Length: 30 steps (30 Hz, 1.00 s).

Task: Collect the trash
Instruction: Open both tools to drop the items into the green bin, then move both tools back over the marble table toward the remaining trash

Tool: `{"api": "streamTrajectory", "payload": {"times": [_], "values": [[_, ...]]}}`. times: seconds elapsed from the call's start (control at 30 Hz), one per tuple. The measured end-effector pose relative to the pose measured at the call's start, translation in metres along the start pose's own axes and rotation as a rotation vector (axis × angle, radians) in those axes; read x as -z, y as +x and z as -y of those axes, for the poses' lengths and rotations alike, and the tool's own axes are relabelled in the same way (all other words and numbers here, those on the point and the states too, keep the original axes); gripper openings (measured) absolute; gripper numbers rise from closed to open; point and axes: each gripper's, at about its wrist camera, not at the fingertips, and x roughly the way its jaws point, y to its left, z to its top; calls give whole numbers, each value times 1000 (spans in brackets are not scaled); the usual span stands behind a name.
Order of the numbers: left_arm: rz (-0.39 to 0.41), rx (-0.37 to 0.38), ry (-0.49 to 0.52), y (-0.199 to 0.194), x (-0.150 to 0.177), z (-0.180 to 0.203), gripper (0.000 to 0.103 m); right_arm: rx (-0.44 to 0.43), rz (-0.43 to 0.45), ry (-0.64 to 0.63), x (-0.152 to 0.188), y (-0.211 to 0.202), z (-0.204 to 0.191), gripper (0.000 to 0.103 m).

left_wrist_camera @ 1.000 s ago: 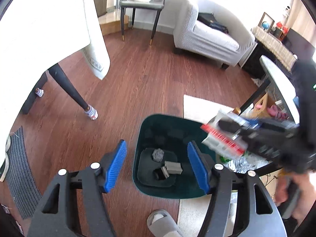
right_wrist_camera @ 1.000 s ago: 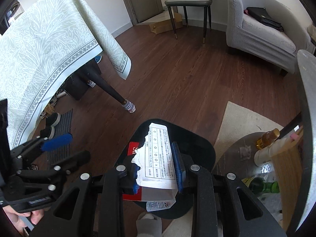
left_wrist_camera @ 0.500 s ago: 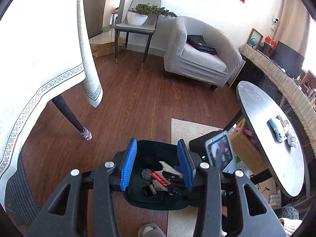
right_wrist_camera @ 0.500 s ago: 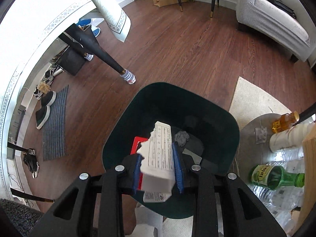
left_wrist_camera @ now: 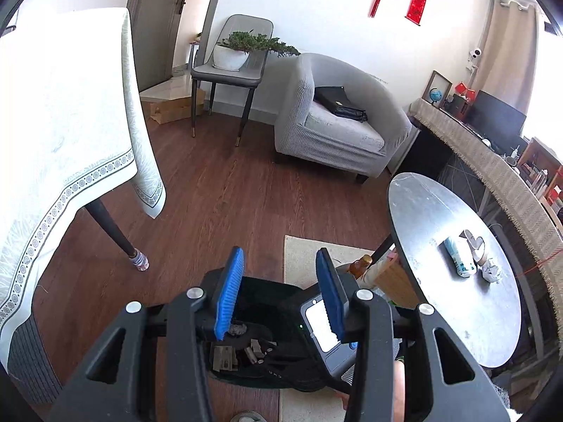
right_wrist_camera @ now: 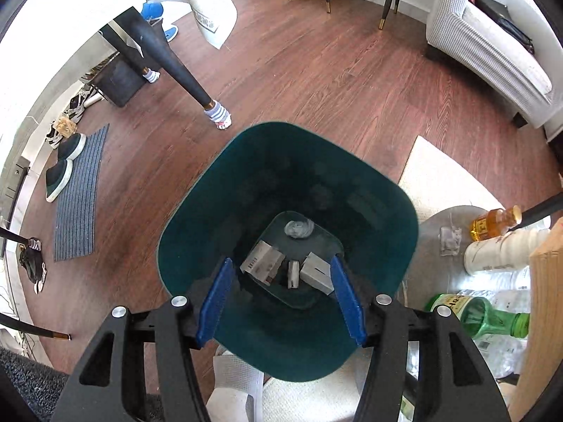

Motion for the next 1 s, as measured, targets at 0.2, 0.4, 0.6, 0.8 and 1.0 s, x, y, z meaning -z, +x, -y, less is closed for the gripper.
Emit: {"api": "streamTrajectory", "payload": {"times": [0.2, 0.4, 0.6, 0.8, 1.0], "values": [[35, 14, 10, -7, -7, 17, 45, -3, 49, -48, 2, -32, 1, 59], [71, 31, 6, -15, -13, 29, 45, -7, 119, -81, 9, -74, 1, 59], [122, 24, -39, -25, -21, 27, 46, -37, 219, -91, 16, -122, 10, 59], [151, 10, -79, -28, -28, 24, 48, -25, 334, -103, 27, -170, 20, 59], [152, 9, -70, -22, -29, 36, 52, -2, 418, -80, 37, -207, 39, 59]]}}
